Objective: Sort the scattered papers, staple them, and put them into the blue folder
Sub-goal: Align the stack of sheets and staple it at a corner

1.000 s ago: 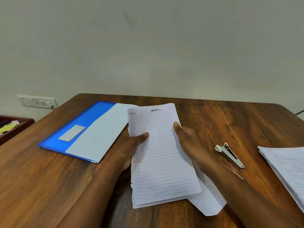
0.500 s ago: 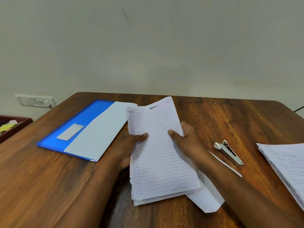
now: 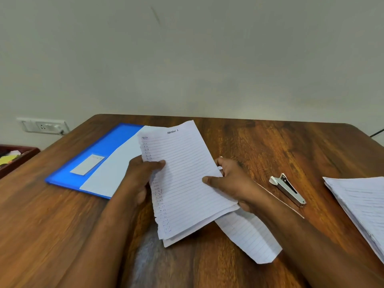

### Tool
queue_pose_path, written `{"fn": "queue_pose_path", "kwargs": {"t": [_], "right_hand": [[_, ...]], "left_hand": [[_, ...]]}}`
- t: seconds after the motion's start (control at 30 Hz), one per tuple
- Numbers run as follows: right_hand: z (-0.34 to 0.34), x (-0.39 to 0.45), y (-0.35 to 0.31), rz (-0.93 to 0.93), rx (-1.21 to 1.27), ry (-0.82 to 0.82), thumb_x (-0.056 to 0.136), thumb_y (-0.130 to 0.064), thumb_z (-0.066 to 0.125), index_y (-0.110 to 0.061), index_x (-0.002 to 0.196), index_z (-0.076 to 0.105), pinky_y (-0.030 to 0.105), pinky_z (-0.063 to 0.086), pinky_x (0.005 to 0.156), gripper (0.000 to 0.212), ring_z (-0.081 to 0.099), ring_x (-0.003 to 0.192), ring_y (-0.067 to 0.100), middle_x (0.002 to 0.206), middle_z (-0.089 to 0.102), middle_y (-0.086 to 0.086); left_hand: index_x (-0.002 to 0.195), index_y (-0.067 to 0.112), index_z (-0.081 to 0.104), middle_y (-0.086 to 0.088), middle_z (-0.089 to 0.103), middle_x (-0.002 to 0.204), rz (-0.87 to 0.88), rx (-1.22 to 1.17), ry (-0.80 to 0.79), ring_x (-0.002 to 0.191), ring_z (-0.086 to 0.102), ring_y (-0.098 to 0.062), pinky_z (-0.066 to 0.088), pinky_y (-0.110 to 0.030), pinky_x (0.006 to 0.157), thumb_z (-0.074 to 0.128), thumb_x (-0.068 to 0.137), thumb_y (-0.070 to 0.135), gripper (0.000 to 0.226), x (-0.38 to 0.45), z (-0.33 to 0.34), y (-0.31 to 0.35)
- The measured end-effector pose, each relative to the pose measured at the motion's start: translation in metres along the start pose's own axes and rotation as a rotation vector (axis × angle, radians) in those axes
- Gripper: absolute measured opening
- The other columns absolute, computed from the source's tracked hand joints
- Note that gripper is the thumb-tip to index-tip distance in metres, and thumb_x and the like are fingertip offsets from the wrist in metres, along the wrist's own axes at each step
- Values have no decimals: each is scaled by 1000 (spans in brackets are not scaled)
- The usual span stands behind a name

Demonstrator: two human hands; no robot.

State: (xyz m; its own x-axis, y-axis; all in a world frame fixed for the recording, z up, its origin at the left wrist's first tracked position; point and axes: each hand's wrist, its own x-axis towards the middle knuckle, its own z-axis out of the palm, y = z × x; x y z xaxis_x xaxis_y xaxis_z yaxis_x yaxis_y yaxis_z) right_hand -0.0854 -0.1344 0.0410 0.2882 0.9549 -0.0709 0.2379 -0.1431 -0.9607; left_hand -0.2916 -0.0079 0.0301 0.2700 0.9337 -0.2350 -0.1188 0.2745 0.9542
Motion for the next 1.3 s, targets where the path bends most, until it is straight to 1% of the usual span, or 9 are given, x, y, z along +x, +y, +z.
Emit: {"fn": "queue_pose_path", "kwargs": {"t": [0.13, 0.2, 0.27, 0.4, 0.6, 0.83, 1.03, 1.17, 1.3], "right_hand": [[4, -4, -3, 58, 8, -109, 94, -16, 76, -16, 120, 65, 47, 62, 92, 28, 74, 106, 20, 116, 76, 2], [-3, -5, -8, 72, -67, -124, 98, -23, 72, -18, 118, 64, 43, 64, 72, 23, 77, 91, 21, 105, 79, 4], [-15, -1, -8, 16, -255, 7, 98, -26, 71, -22, 115, 63, 35, 58, 58, 18, 76, 76, 19, 94, 79, 3], [-38, 13, 8, -101, -770, 350, 88, -36, 82, -29, 114, 63, 41, 60, 79, 33, 67, 89, 12, 104, 70, -9], [-44, 17, 21, 5, -852, 273, 73, -48, 91, -28, 111, 59, 44, 58, 81, 54, 62, 98, 18, 114, 65, -4], [-47, 16, 18, 97, -758, 293, 70, -39, 95, -23, 112, 63, 47, 59, 87, 55, 65, 98, 18, 110, 68, -4], [-54, 19, 16, 179, -688, 285, 64, -33, 99, -18, 100, 72, 47, 61, 84, 48, 69, 89, 18, 100, 73, -2], [-65, 18, 15, 210, -499, 270, 63, -18, 99, -1, 88, 75, 48, 61, 78, 38, 74, 82, 27, 86, 77, 6], [-76, 18, 15, 184, -257, 253, 69, -12, 95, -2, 90, 76, 35, 60, 69, 30, 74, 86, 23, 91, 78, 5]], "left_hand": [[111, 15, 73, -11, 78, 112, -48, 21, 60, 108, 72, -36, 57, -54, 96, 73, 86, 1, 28, 0, -11, 7], [111, 15, 70, -9, 75, 113, -55, 47, 108, 102, 69, -30, 55, -44, 80, 71, 90, -2, 27, 2, -15, 12], [119, 16, 66, -6, 71, 120, -63, 69, 131, 104, 66, -28, 52, -43, 82, 71, 90, -3, 35, 5, -20, 15], [119, 22, 64, -6, 71, 114, -119, 102, 126, 106, 66, -31, 53, -50, 91, 71, 89, -2, 39, 4, -27, 21], [111, 28, 63, -5, 71, 114, -146, 125, 141, 108, 68, -33, 54, -55, 100, 73, 91, 4, 33, 1, -27, 21], [115, 26, 63, -6, 70, 121, -145, 138, 153, 112, 66, -34, 52, -57, 105, 75, 89, 3, 37, 5, -29, 19], [114, 22, 64, -7, 72, 116, -143, 152, 170, 105, 68, -31, 54, -49, 89, 73, 90, 3, 32, 5, -28, 17], [118, 23, 63, -6, 70, 119, -145, 155, 170, 107, 67, -32, 54, -50, 91, 74, 91, 4, 35, 5, -28, 17], [114, 25, 64, -7, 72, 121, -148, 136, 164, 111, 67, -33, 54, -54, 101, 75, 89, 5, 34, 5, -30, 17]]}}
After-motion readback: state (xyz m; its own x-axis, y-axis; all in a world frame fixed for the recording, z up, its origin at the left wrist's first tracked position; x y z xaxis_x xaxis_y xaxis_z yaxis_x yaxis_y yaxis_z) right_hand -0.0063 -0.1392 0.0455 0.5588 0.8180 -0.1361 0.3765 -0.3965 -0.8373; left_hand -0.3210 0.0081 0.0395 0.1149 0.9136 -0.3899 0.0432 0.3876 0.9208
